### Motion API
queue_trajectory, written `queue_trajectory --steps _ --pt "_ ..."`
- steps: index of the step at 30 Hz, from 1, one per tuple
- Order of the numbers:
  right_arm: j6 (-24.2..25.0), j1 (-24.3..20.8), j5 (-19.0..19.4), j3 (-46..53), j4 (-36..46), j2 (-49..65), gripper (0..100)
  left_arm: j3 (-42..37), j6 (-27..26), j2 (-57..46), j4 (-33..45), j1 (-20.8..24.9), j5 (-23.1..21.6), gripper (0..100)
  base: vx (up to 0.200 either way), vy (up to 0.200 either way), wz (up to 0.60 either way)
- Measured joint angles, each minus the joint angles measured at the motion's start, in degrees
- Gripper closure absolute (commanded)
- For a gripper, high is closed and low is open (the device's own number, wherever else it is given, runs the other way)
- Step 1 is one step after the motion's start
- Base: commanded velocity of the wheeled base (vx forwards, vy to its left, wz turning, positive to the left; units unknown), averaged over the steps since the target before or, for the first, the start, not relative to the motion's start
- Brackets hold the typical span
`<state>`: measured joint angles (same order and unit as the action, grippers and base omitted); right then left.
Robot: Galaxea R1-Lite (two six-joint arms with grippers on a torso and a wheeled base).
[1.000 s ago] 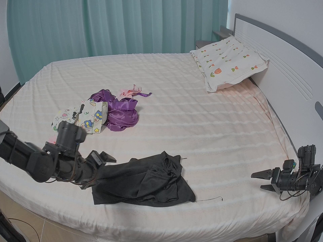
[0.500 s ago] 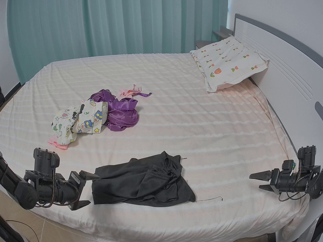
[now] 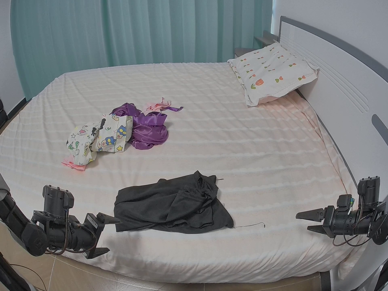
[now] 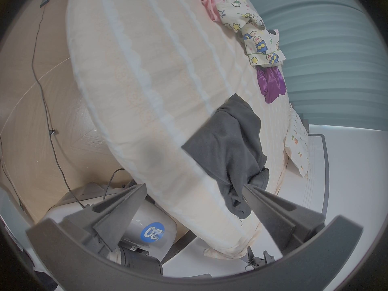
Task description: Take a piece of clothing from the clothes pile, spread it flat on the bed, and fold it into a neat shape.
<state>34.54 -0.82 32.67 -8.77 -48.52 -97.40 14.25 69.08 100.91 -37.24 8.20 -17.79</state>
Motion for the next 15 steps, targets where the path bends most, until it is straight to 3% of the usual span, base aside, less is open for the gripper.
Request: queue_trajectory --steps 5,15 --pt "0.85 -1.08 0.00 0.04 -0.55 0.38 0 0.33 0.24 0.35 0.00 0.26 0.38 0 0.000 0.000 0.00" --pt "0.99 -1.35 0.00 -0.10 -1.23 0.07 0 0.85 0.16 0.74 -0.20 0.33 0.41 0 0.000 0.200 0.00"
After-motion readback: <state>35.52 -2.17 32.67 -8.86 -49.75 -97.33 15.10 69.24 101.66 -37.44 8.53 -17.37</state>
